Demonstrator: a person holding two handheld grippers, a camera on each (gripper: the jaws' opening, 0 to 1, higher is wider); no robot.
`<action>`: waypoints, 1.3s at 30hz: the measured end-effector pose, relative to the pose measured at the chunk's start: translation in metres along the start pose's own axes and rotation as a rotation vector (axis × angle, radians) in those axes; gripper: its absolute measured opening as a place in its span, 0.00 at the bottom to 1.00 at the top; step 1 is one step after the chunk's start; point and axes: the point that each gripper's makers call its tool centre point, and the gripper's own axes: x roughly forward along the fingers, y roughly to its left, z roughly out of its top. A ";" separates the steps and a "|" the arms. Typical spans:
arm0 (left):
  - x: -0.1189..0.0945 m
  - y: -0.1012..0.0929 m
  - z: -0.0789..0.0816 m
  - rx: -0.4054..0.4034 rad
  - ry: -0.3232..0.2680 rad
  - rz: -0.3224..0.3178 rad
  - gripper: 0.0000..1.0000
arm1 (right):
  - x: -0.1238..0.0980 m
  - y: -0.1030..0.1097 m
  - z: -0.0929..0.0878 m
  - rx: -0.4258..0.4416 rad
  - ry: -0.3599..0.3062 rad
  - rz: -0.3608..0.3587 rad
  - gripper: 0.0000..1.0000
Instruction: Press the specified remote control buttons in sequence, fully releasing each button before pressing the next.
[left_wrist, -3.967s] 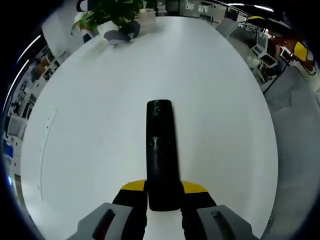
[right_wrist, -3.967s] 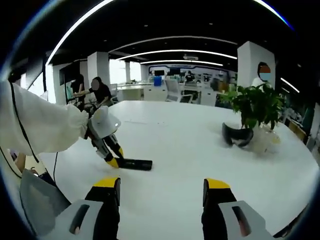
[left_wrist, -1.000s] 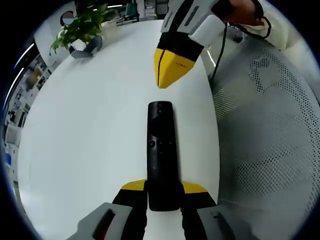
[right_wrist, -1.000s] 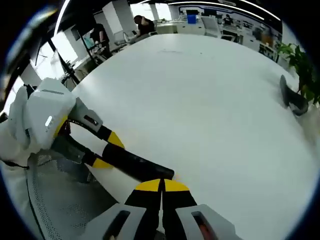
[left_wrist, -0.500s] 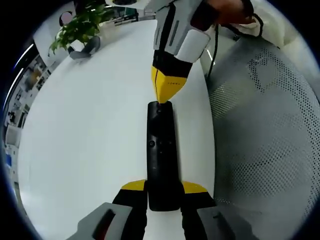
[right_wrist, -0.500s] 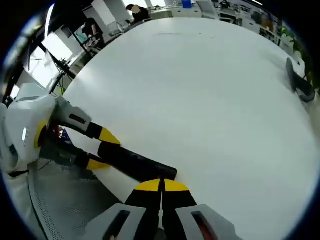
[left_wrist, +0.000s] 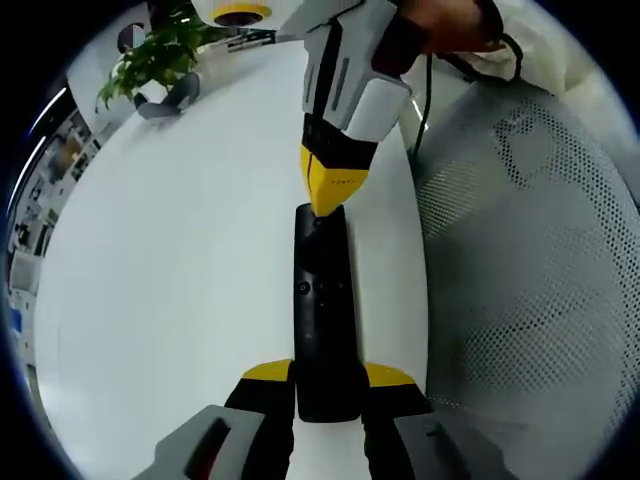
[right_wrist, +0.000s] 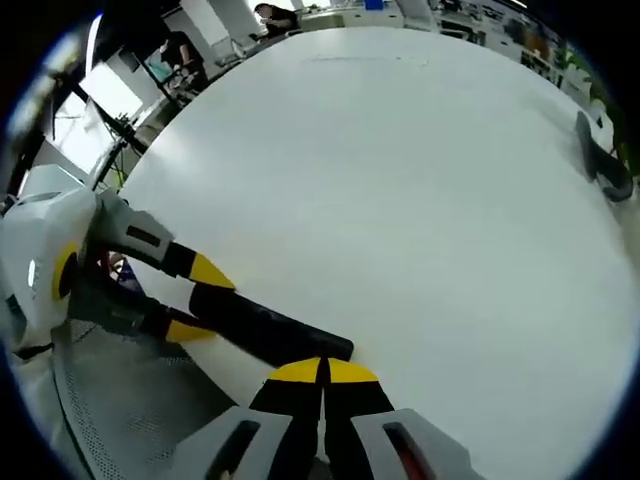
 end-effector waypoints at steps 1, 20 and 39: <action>0.000 0.000 0.000 -0.001 -0.002 0.001 0.24 | 0.000 0.000 0.000 0.018 0.000 0.008 0.00; 0.000 0.000 0.000 -0.005 -0.026 -0.003 0.24 | 0.005 -0.001 0.002 0.055 -0.005 0.020 0.00; 0.000 0.000 0.000 -0.011 -0.029 0.000 0.24 | 0.007 0.008 0.001 -0.005 0.031 0.007 0.00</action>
